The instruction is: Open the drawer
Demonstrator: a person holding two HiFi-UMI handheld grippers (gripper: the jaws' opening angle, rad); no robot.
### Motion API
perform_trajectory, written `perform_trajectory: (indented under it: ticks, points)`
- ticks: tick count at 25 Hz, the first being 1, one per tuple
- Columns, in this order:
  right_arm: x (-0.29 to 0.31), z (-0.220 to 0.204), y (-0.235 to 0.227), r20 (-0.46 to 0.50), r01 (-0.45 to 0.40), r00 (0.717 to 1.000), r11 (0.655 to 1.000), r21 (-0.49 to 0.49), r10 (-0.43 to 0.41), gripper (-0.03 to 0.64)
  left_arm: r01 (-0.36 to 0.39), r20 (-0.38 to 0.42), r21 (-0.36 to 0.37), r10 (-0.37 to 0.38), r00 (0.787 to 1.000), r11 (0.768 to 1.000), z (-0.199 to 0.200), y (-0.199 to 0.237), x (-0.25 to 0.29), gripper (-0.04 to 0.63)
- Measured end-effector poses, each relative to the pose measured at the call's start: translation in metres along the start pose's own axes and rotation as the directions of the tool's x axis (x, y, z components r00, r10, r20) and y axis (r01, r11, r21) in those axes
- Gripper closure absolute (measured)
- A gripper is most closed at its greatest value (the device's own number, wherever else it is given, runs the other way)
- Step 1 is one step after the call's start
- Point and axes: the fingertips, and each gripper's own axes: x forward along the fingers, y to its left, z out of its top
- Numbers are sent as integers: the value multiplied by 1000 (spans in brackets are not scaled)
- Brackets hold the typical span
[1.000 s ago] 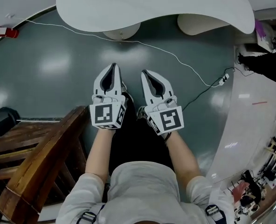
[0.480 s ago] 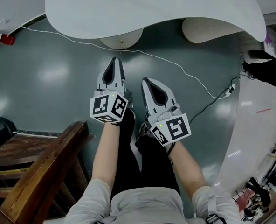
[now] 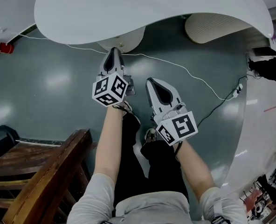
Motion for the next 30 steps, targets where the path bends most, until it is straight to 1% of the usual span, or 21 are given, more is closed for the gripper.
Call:
perform_trajectory:
  ticks: [2, 4, 6, 8, 9, 12, 13, 14, 16, 18, 20, 21, 23, 25, 27, 30]
  points:
    - [9, -4, -6, 6, 9, 1000, 1000, 14, -9, 606, 17, -6, -7, -17, 1000, 1000, -4, 0, 12, 591]
    - [15, -7, -8, 10, 11, 1000, 1000, 22, -11, 606, 16, 4, -32, -15, 1000, 999, -6, 5, 20, 591]
    - [18, -10, -11, 5, 13, 1000, 1000, 26, -13, 606, 8, 24, -90, -6, 1000, 996, -8, 12, 27, 589]
    - [19, -12, -17, 0, 21, 1000, 999, 32, -21, 606, 16, 40, -150, -11, 999, 989, -12, 17, 34, 588]
    - [19, -12, -19, 0, 25, 1000, 999, 34, -25, 606, 26, 40, -167, -20, 999, 986, -14, 18, 37, 576]
    - [22, -10, -25, -3, 32, 999, 999, 29, -32, 606, 66, 47, -205, -58, 997, 976, -16, 18, 47, 467]
    - [23, -10, -28, -4, 35, 999, 999, 30, -35, 606, 81, 58, -225, -69, 996, 971, -14, 16, 50, 449]
    - [23, -9, -30, -5, 39, 999, 999, 32, -39, 607, 91, 71, -248, -75, 995, 965, -13, 14, 53, 448]
    - [23, -8, -34, -6, 48, 999, 998, 36, -47, 606, 88, 89, -293, -65, 994, 952, -12, 15, 58, 446]
    - [23, -7, -32, -11, 49, 999, 998, 33, -48, 606, 85, 93, -338, -57, 994, 937, -14, 20, 60, 451]
    - [24, -6, -29, -15, 46, 999, 999, 21, -45, 606, 100, 93, -381, -69, 993, 919, -16, 25, 62, 448]
    - [24, -5, -29, -17, 46, 999, 999, 16, -46, 606, 106, 94, -392, -75, 993, 914, -17, 26, 63, 448]
    - [23, -3, -31, -20, 54, 998, 998, 13, -54, 606, 101, 93, -400, -70, 993, 911, -17, 27, 67, 449]
    - [22, -1, -36, -23, 66, 998, 998, 19, -65, 606, 93, 91, -392, -62, 994, 915, -13, 25, 71, 453]
    - [21, 1, -38, -23, 75, 997, 997, 25, -74, 606, 95, 84, -376, -69, 994, 922, -11, 23, 72, 488]
    - [23, 5, -36, -28, 79, 997, 996, 35, -78, 606, 95, 52, -385, -81, 995, 918, -15, 23, 72, 489]
